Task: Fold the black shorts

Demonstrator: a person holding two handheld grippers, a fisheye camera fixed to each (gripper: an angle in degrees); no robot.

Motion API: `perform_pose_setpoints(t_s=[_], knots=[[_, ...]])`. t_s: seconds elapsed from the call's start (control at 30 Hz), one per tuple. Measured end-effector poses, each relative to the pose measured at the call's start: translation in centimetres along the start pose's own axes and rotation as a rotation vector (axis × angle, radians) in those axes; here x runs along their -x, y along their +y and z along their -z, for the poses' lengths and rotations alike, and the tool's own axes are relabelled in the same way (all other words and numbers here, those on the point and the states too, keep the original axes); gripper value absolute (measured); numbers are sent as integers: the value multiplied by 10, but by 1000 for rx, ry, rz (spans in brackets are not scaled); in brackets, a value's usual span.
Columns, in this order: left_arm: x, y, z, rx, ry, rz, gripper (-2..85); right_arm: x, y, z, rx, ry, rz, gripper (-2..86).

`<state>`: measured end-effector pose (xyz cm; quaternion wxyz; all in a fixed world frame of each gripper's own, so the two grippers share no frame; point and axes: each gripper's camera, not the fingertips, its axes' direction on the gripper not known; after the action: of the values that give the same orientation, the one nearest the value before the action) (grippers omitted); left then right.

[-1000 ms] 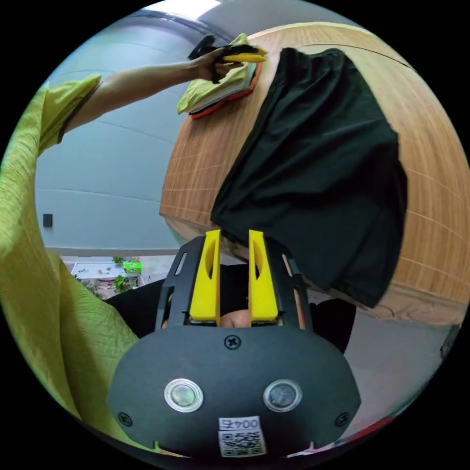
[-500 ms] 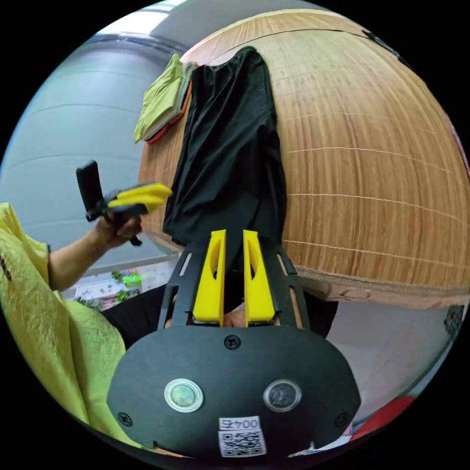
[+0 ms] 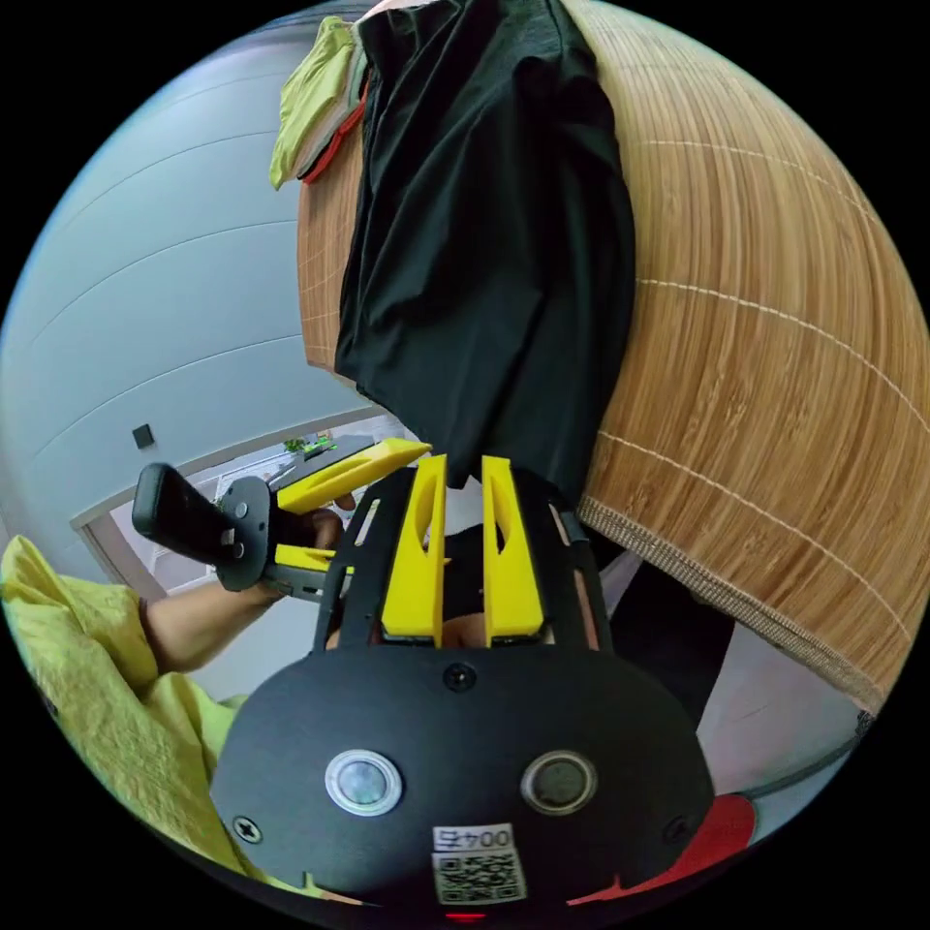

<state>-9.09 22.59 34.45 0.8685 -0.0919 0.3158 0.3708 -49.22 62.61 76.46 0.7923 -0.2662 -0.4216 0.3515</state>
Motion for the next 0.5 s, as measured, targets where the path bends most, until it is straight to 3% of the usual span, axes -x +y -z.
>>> perform_pose_setpoints(t_s=[0.1,0.33,0.5], knots=[[-25,9,5,7,-61,-9,155,1,-3,5,13,-28,-35,2],[-83,18,16,19,-244,-72,133,15,3,30,-19,-190,-65,-3],[-112,28,27,20,-401,-72,25,32,-1,39,-7,-186,7,26]])
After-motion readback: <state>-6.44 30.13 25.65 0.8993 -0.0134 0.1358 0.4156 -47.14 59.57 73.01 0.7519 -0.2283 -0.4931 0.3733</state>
